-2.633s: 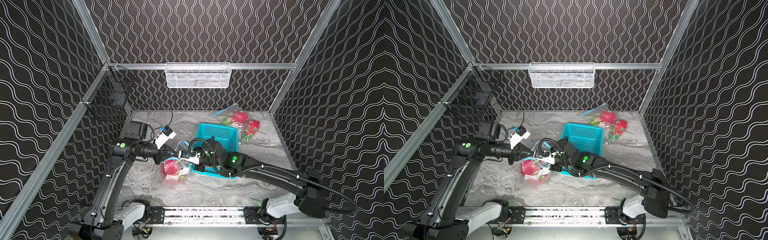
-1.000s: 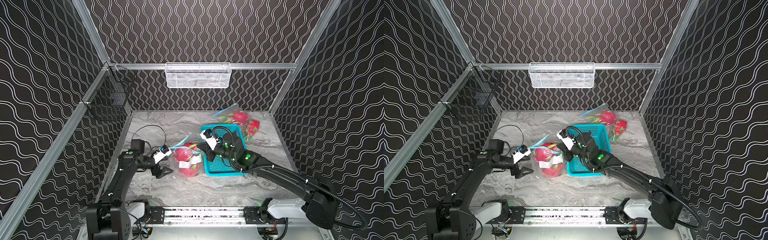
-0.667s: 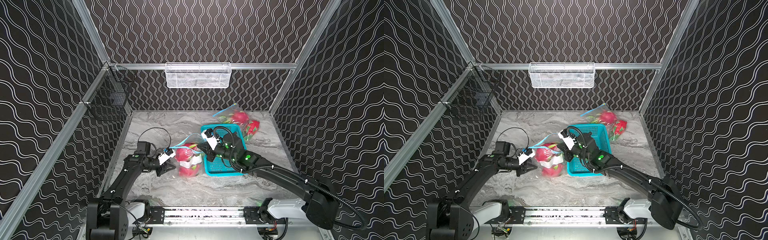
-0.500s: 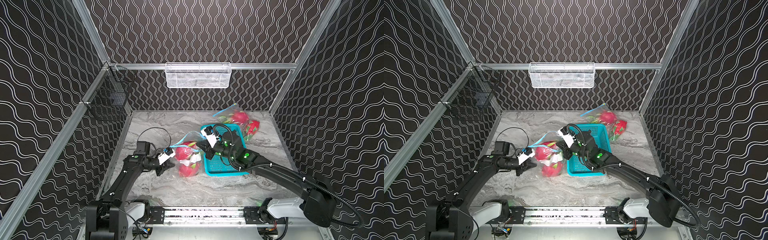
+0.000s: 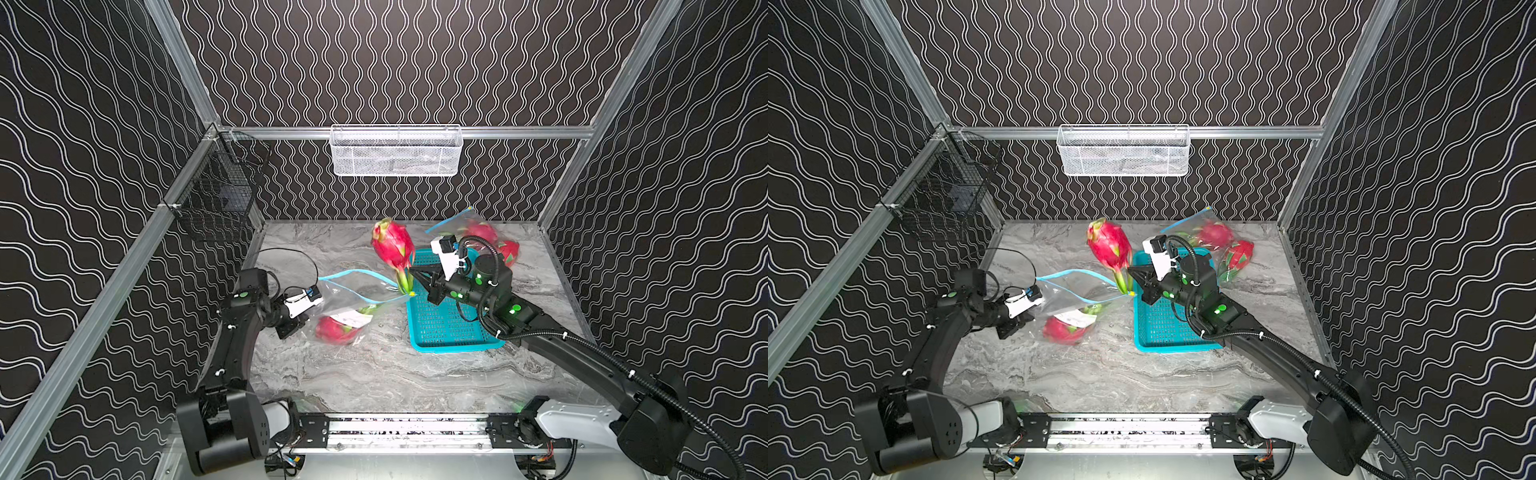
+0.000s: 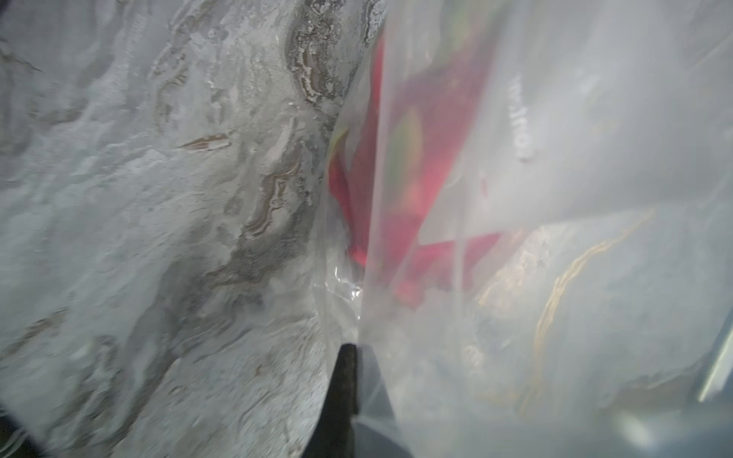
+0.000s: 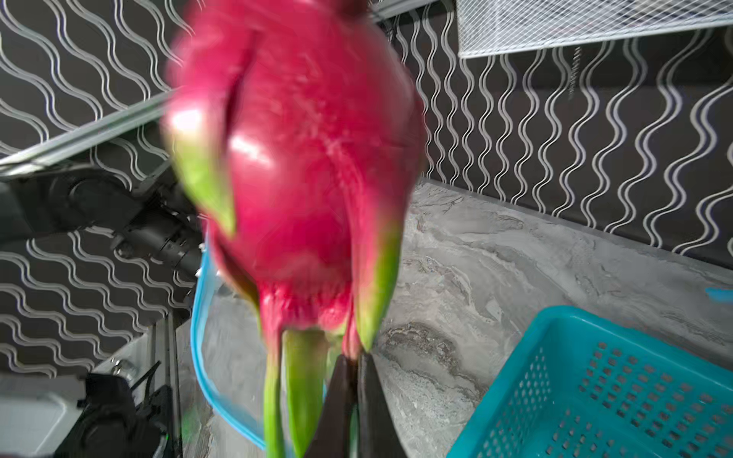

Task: Open the zip-top bag and take out the dragon fruit
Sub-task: Pick up the dragon fruit from the zipper food storage bag, then place the dragon fruit in the basket.

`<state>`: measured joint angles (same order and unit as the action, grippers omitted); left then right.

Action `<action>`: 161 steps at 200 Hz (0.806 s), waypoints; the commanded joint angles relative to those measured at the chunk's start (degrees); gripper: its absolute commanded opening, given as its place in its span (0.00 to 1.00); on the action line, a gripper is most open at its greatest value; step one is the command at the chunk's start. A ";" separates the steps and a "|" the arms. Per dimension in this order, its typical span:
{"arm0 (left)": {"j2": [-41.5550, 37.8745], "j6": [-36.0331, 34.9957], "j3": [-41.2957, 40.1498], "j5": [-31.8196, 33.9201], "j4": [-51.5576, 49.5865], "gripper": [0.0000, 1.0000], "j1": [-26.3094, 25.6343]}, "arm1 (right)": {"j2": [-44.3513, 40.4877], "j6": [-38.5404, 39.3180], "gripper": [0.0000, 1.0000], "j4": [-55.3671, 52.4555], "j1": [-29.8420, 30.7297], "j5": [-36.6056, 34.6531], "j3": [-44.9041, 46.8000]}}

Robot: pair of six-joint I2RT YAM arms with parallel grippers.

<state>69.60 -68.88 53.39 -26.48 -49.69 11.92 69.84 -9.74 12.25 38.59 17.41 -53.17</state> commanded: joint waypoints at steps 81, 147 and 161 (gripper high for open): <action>0.10 7.71 11.27 -0.83 -3.51 0.00 -7.79 | -8.30 0.18 0.00 -17.56 -9.32 -9.58 -1.01; -1.90 4.70 13.69 0.09 -8.62 0.00 -8.95 | 0.43 -1.95 0.00 -16.82 -15.07 -13.54 7.26; -2.32 2.44 13.42 2.25 -9.32 0.00 -8.91 | 3.89 -2.30 0.00 -16.17 -15.89 -13.25 7.72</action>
<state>67.94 -62.50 66.50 -26.09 -56.55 2.98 69.78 -10.72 -6.02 24.10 5.04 -46.22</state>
